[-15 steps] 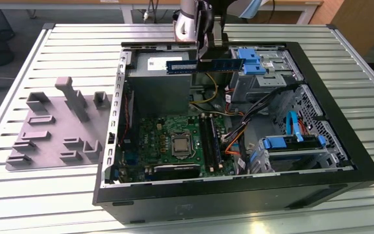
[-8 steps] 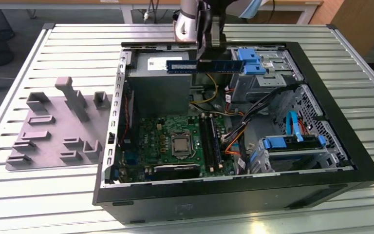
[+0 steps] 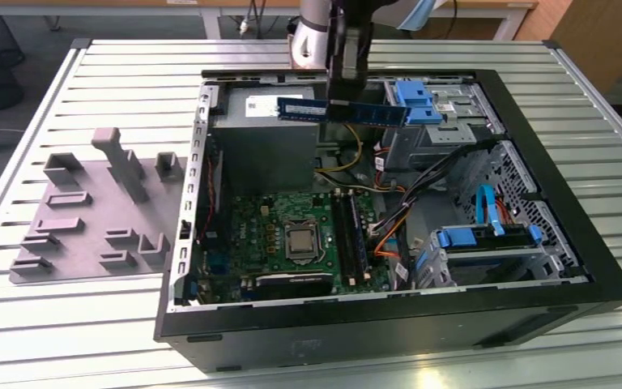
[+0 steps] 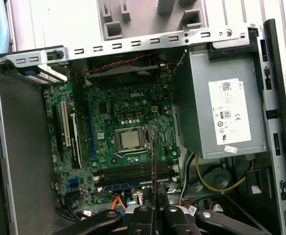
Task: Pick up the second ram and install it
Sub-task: 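Insert the second ram into the second slot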
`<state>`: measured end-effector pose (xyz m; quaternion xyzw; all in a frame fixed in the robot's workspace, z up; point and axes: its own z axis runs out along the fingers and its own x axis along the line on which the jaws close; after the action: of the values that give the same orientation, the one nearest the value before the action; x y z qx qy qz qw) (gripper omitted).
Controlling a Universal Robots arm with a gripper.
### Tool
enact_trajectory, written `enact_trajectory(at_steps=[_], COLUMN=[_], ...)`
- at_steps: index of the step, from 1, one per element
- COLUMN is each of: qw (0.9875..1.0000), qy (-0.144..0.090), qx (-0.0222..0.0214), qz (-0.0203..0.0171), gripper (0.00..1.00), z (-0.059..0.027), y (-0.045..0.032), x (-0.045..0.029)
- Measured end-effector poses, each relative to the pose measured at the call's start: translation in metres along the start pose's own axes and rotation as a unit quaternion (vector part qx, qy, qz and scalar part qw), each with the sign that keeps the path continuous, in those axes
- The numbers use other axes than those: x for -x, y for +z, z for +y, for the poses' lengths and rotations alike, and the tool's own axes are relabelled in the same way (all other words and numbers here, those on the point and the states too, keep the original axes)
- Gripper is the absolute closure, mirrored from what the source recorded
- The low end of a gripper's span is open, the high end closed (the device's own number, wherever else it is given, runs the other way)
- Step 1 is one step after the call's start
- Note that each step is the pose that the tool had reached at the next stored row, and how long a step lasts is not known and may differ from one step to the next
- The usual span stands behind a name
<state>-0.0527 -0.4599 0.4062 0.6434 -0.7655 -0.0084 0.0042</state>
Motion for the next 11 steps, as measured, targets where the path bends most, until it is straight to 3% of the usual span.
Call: enact_trajectory(at_steps=[4, 11], qw=[0.9996, 0.9979], qy=[0.027, 0.064], qx=[-0.0005, -0.001], qz=[0.0014, 0.0031], gripper=[0.86, 0.86], z=[0.0, 0.0], y=[0.0004, 0.0009], x=[0.0, 0.0])
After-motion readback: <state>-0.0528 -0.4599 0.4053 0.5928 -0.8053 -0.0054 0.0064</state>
